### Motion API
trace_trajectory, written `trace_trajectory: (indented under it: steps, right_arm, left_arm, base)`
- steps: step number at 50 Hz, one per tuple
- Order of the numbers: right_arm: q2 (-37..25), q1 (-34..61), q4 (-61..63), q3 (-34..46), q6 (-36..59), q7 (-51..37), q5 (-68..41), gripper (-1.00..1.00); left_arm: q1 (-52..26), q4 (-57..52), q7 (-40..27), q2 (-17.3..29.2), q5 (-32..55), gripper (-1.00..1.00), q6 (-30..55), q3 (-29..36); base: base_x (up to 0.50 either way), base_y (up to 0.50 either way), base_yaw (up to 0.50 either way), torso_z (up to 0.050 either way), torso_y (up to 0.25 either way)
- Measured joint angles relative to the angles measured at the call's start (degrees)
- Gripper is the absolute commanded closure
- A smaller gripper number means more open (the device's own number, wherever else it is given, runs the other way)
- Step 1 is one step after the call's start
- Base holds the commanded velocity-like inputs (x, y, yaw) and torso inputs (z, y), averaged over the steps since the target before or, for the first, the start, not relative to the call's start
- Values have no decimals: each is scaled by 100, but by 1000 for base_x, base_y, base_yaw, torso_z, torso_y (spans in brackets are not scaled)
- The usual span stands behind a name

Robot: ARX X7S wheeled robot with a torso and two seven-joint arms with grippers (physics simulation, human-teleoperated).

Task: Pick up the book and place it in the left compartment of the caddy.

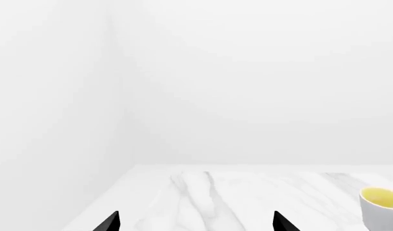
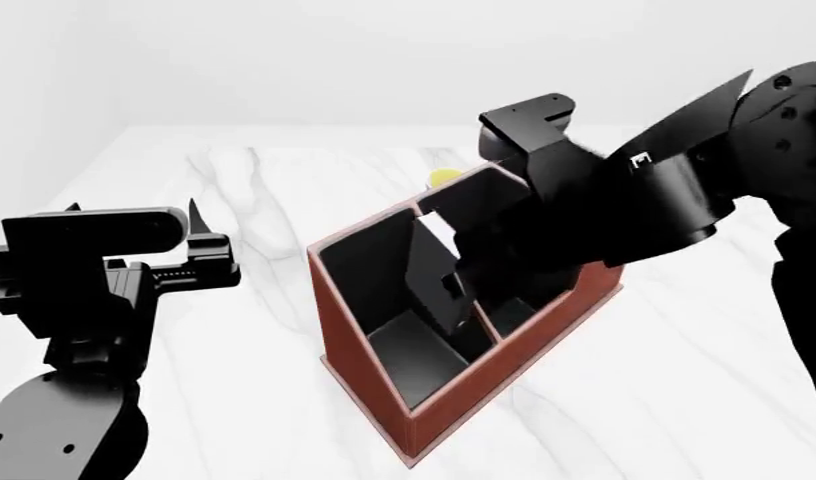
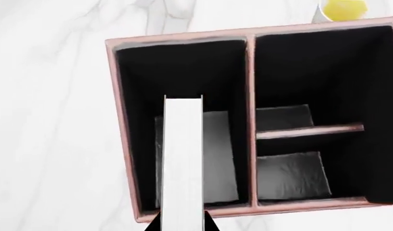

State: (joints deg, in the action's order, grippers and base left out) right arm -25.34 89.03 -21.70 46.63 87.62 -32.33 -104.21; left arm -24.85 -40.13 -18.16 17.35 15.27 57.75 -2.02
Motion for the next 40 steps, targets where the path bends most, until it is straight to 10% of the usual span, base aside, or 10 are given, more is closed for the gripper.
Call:
trace_trajectory:
  steps: [40]
  right_arm:
    - [1545,208,-1406,1968,-1120,2918,2399,100]
  left_arm:
    - [98,19,-59,48,86,-100,-101,-57]
  base:
    - [0,0,0,0,1]
